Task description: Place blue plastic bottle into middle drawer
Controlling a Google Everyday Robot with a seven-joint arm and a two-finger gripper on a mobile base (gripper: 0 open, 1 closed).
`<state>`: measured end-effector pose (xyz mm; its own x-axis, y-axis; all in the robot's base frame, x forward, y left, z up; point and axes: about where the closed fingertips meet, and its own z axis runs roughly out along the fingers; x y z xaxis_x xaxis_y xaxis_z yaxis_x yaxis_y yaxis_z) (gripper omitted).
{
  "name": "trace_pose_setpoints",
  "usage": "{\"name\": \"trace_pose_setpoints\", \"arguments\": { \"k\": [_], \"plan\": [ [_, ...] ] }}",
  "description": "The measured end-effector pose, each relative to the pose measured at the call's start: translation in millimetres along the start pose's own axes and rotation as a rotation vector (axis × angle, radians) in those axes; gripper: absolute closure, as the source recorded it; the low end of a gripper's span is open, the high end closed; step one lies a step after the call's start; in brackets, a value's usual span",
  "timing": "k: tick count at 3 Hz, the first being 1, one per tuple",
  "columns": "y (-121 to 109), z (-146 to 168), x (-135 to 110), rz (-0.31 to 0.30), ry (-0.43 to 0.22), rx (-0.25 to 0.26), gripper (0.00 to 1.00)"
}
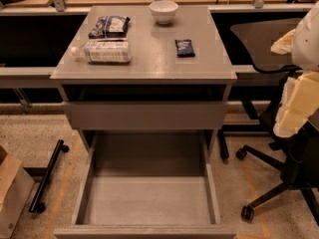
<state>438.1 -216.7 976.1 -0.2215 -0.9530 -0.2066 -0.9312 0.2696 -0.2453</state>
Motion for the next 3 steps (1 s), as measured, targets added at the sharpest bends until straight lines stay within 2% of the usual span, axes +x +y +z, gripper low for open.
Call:
{"name": "trace_pose_setpoints", "arguments": {
  "k": [1,2,3],
  "plan": [
    [0.0,0.0,0.0,0.000,0.000,0.000,0.00],
    [-16.5,8.6,-18.0,-0.021,-0.064,0.022,0.00],
    [-45.9,22.0,-50.3,-0.071,-0.132,0.038,0.00]
  ]
}}
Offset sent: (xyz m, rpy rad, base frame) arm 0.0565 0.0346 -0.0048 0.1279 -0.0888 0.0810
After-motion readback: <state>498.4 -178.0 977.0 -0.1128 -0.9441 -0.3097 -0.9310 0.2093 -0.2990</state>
